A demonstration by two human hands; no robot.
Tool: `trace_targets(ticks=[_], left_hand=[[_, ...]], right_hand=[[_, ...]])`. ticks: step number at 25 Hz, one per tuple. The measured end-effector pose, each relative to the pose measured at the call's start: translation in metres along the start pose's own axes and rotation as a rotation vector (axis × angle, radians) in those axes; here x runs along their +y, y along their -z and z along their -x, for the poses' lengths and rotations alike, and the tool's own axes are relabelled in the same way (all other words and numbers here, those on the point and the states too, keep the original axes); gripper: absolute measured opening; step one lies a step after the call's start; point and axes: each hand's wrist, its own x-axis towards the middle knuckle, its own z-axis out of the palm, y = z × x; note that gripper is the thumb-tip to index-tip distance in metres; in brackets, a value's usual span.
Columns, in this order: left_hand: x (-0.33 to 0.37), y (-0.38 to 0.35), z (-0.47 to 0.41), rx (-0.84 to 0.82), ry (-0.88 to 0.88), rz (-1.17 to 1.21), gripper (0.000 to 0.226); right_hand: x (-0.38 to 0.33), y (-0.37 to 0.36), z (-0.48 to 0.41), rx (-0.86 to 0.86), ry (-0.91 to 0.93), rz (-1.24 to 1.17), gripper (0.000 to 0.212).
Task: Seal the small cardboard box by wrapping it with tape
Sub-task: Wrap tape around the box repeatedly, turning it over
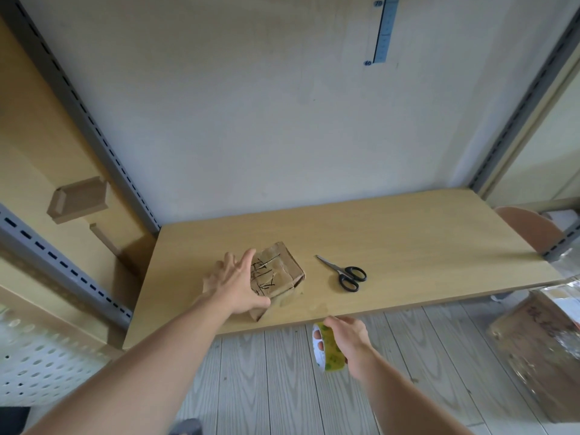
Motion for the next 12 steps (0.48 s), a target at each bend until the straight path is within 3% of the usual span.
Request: trace_targets(ticks=[5,12], left_hand=[[0.013,-0.002,0.005,-0.034,0.123,0.031,0.102],[0.010,-0.005,0.014,-0.071,0.141,0.211,0.109]], right_hand=[[0.000,-0.008,-0.001,0.073,0.021,0.069,0.016],[-0.003,-0.012,-0.001,0.247,0.107,0.171,0.025]])
